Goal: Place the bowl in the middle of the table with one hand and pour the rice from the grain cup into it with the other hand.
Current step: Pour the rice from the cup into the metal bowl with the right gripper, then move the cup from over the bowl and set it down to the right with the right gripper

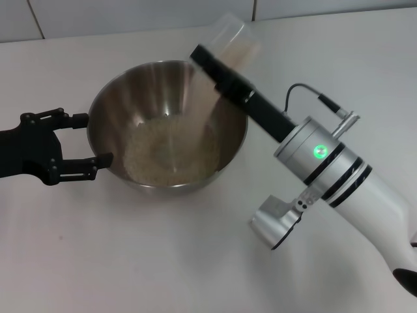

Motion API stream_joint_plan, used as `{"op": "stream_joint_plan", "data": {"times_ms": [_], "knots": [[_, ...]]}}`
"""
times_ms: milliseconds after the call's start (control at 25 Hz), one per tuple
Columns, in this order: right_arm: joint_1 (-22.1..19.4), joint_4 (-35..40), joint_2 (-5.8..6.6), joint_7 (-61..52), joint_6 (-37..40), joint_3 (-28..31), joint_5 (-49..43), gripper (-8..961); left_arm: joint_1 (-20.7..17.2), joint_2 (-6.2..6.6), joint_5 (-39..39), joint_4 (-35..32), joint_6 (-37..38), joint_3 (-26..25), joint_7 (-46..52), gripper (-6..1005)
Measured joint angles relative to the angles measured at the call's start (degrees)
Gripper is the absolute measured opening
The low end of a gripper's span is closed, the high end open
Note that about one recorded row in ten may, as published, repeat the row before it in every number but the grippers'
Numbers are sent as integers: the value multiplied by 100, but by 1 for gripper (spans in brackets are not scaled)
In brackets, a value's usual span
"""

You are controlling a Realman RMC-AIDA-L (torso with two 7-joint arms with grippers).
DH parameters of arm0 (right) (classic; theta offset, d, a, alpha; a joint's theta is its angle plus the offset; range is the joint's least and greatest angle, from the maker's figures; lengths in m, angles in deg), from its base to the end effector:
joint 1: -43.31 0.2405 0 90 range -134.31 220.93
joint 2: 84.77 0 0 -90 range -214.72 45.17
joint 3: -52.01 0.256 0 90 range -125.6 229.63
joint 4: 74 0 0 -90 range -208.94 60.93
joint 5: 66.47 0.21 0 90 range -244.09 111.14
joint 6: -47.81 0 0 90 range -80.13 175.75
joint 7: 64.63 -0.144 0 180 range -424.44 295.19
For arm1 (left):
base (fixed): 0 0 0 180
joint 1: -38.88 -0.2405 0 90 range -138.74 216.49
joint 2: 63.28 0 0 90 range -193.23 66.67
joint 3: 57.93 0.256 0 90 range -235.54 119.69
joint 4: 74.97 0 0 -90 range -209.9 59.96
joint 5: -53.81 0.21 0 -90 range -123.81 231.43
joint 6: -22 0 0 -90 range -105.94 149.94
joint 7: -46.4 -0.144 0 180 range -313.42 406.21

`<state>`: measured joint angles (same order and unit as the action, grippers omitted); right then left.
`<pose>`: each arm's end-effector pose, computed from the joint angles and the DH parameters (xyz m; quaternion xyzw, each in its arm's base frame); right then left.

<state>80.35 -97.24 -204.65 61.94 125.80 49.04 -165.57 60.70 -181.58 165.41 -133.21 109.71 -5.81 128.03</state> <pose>0.1950 0.3137 -0.0985 -0.4463 -0.6723 -0.1821 0.5618 -0.2583 0.3242 0.0351 -0.9645 -0.1222 -0.1560 0.1748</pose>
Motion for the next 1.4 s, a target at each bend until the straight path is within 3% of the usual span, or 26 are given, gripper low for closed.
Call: {"op": "stream_joint_plan", "data": {"times_ms": [160,480,600,680,880,920,960,1000,1120,1160,1400], "knots": [[1,-67,0,1477,-189,4,-179,16,14,0,1,-2,0,0,1,866],[19,-5,0,1796,-281,214,-715,14,52,0,2,-3,1,9,2,866],[-28,-365,1,1289,-270,599,-724,15,61,1,2,-3,9,10,2,866],[-123,-750,0,529,-108,875,-730,15,61,1,3,-2,7,9,2,866],[-590,-1676,0,-2775,224,1691,-692,16,59,-6,2,2,2,9,2,866],[-707,-1806,0,-3553,244,1893,-679,16,54,-6,2,2,1,8,2,866],[-936,-1945,13,-5230,251,2260,-682,16,45,-2,1,0,0,-3,1,866],[-936,-1945,13,-5230,251,2260,-682,16,45,-2,1,0,0,-3,1,866],[-1151,-1748,47,-7665,238,2679,-692,16,37,2,1,-4,0,-12,0,866],[-1233,-1367,32,-8924,205,2895,-678,15,37,2,1,-4,0,-7,0,866],[-1245,-433,5,-10474,-178,3083,-425,15,44,-6,1,-4,0,2,0,866]]}}
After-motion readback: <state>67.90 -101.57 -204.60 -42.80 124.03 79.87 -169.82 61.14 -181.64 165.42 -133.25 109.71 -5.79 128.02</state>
